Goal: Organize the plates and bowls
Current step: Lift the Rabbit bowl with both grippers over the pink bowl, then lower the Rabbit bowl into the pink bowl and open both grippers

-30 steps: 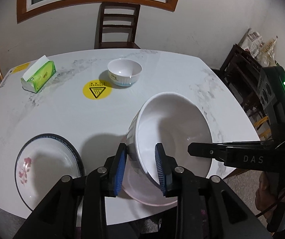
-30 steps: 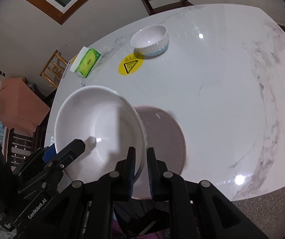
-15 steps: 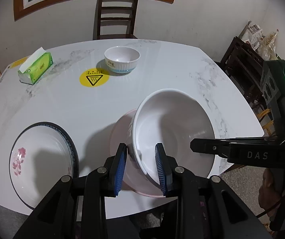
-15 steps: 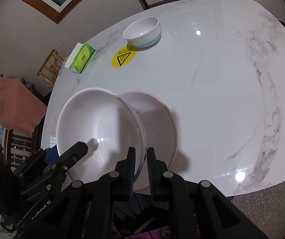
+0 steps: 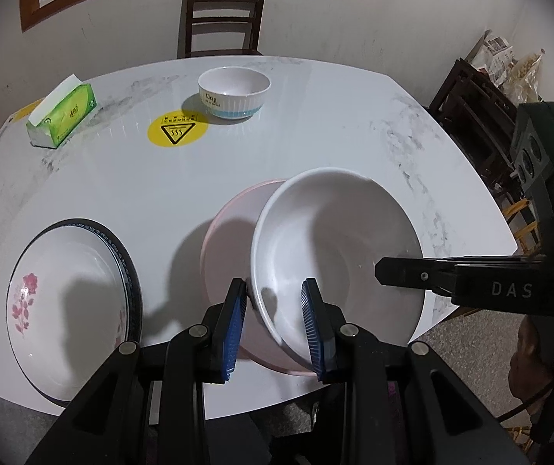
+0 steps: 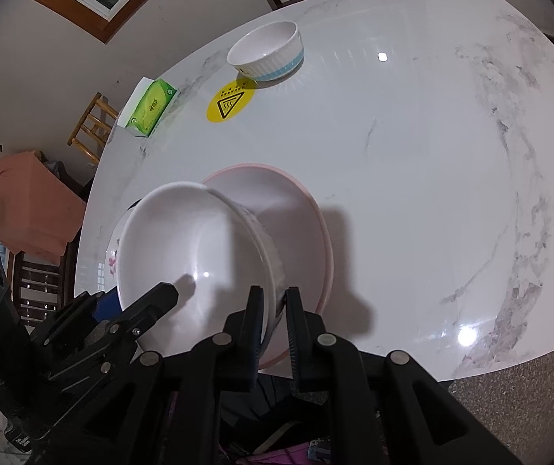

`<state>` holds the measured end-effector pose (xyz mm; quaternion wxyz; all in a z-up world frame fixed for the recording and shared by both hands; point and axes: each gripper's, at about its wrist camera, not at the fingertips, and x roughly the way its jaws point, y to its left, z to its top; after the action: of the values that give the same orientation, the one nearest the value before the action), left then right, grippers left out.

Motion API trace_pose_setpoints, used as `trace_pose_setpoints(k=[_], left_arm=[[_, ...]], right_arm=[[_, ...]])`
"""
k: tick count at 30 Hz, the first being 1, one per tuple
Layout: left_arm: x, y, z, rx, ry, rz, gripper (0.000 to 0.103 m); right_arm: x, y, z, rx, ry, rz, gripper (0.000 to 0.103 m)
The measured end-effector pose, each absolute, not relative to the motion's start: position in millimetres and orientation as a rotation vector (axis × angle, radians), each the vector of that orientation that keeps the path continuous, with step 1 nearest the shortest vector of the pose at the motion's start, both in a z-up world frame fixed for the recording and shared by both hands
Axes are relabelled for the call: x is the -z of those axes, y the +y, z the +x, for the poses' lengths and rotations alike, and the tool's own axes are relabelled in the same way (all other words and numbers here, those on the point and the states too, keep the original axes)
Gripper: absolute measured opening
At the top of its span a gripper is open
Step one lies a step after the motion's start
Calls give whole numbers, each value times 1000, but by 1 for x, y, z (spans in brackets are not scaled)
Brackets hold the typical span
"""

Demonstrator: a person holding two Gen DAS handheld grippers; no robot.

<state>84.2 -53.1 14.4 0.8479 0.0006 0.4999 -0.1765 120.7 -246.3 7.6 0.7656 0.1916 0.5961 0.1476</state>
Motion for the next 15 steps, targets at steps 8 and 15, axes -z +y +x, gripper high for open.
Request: trace_pose_setpoints(k=[8, 15], left_arm=[[-6, -53, 88, 369, 1073, 5, 25], [2, -54, 90, 361, 1089, 17, 25]], right_arm=[[0, -246, 124, -321, 1312, 420, 12], [4, -243, 127, -313, 1314, 384, 12]])
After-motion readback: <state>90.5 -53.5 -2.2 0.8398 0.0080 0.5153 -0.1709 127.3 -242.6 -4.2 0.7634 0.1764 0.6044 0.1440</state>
